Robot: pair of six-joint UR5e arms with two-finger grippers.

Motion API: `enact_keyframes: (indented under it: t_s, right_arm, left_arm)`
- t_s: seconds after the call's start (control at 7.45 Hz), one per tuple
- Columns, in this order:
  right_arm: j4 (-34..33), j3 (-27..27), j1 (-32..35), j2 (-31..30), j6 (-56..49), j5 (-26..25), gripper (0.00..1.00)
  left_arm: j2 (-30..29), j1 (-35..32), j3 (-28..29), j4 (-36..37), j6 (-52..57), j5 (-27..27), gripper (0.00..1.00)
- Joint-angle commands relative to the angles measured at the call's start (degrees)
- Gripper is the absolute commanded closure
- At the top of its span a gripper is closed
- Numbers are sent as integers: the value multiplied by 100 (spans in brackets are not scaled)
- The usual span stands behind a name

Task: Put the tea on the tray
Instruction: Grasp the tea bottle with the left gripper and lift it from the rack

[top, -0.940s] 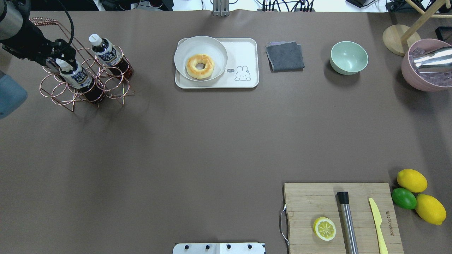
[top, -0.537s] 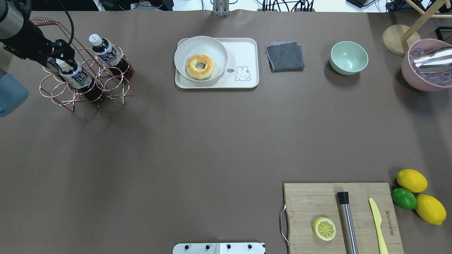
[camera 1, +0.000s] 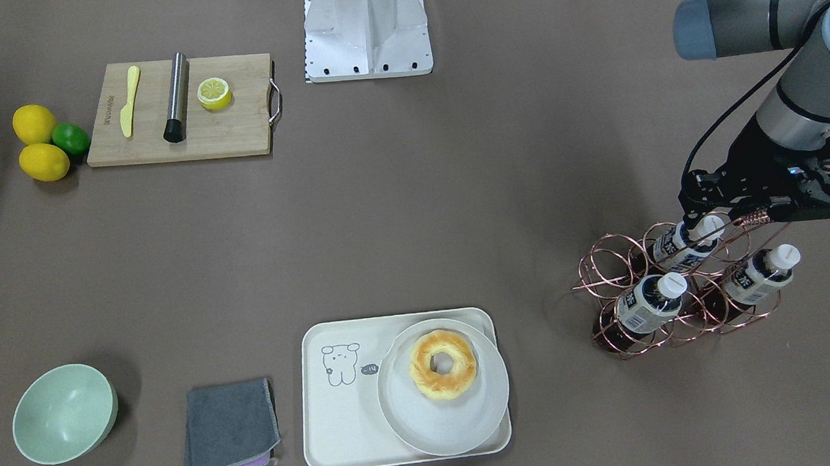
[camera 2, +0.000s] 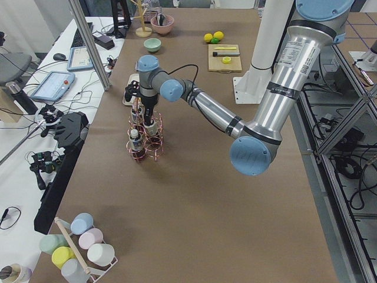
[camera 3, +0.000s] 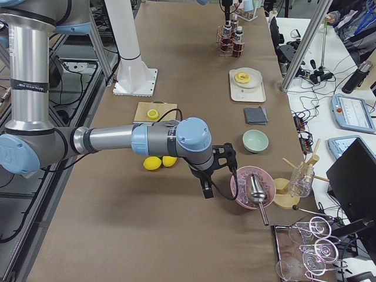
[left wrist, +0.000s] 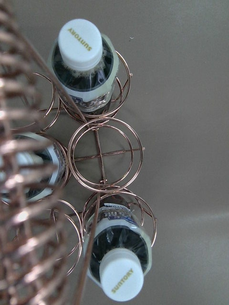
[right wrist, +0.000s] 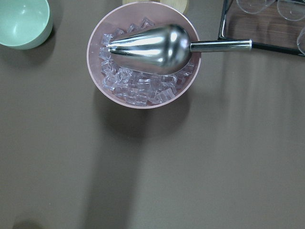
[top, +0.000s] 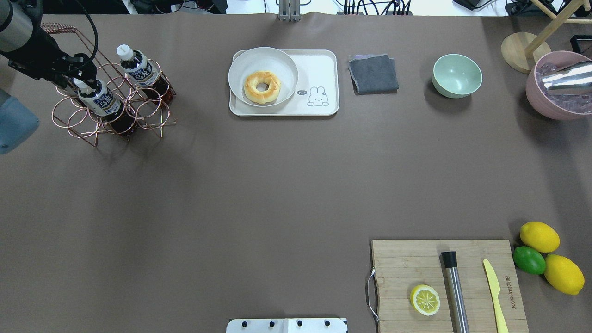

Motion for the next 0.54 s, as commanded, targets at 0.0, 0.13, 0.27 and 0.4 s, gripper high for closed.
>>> enact_keyframes:
  t_s: [0.0,0.13,0.27,0.4]
  right_arm:
    - [4,3,6,0,0,-1,0]
    - [4,3,6,0,0,-1,0]
    - [-5,3,-2,0,0,-1,0]
    - [4,3,-2,0,0,-1,0]
  left_arm:
    - [-14,7,72,-80,-32,0,41]
    - [-14,15,81,-80,-33,0,53]
    - [-49,15,81,-89,-41,-9,75]
    - [-58,7,81,-80,-41,-9,90]
